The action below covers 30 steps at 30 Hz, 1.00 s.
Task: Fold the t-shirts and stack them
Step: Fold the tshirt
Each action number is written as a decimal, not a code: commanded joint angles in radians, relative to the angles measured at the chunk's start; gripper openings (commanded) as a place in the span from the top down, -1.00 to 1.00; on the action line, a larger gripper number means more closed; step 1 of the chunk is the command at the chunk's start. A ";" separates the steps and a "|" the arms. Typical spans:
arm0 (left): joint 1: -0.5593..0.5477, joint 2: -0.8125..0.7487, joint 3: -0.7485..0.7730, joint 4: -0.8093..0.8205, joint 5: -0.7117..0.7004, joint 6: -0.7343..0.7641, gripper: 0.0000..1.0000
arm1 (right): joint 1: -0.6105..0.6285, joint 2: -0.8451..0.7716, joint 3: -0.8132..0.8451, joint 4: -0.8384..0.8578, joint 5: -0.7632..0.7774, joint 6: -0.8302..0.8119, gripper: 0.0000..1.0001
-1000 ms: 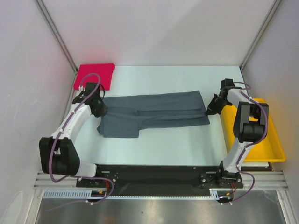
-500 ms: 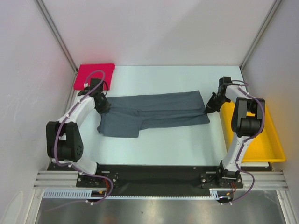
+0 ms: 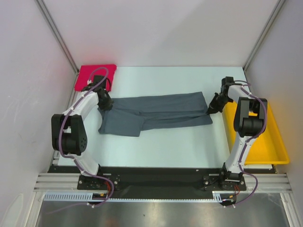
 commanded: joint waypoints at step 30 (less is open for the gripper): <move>0.045 -0.138 -0.038 0.009 -0.066 0.094 -0.27 | 0.003 -0.195 -0.006 -0.060 0.055 -0.131 -0.25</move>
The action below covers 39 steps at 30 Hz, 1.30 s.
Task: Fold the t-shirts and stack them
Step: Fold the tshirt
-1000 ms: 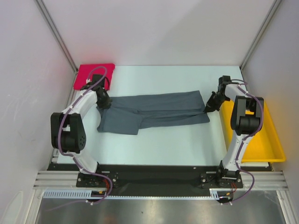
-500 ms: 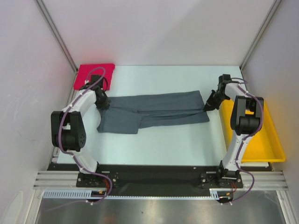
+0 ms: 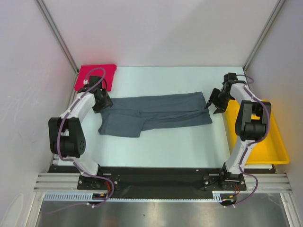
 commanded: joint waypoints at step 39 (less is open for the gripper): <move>0.208 -0.464 -0.592 0.151 0.282 -0.068 0.02 | -0.053 -0.205 -0.409 0.206 -0.148 0.096 -0.15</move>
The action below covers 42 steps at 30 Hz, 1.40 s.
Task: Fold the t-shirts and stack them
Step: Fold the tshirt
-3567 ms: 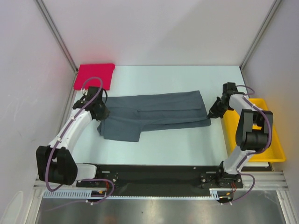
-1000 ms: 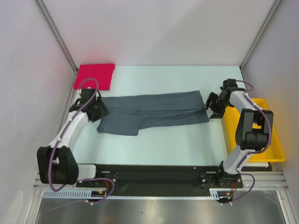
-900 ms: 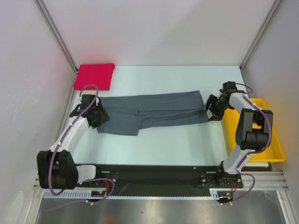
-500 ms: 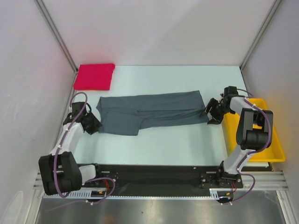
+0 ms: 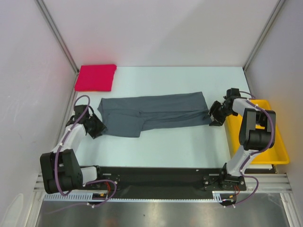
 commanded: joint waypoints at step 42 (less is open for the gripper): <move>0.117 0.186 -0.009 0.185 -0.008 0.060 0.42 | 0.009 0.087 0.043 -0.011 0.139 -0.021 0.31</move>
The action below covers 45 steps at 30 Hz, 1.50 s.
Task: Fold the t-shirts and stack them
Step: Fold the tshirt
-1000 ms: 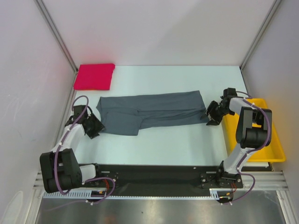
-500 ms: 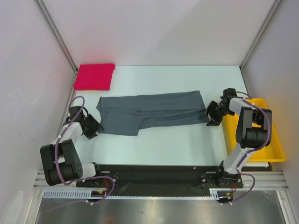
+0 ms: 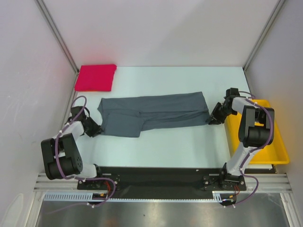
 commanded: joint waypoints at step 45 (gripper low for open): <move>-0.127 -0.212 -0.009 -0.106 -0.046 0.047 0.01 | 0.707 0.068 0.084 0.538 -0.289 0.325 -0.17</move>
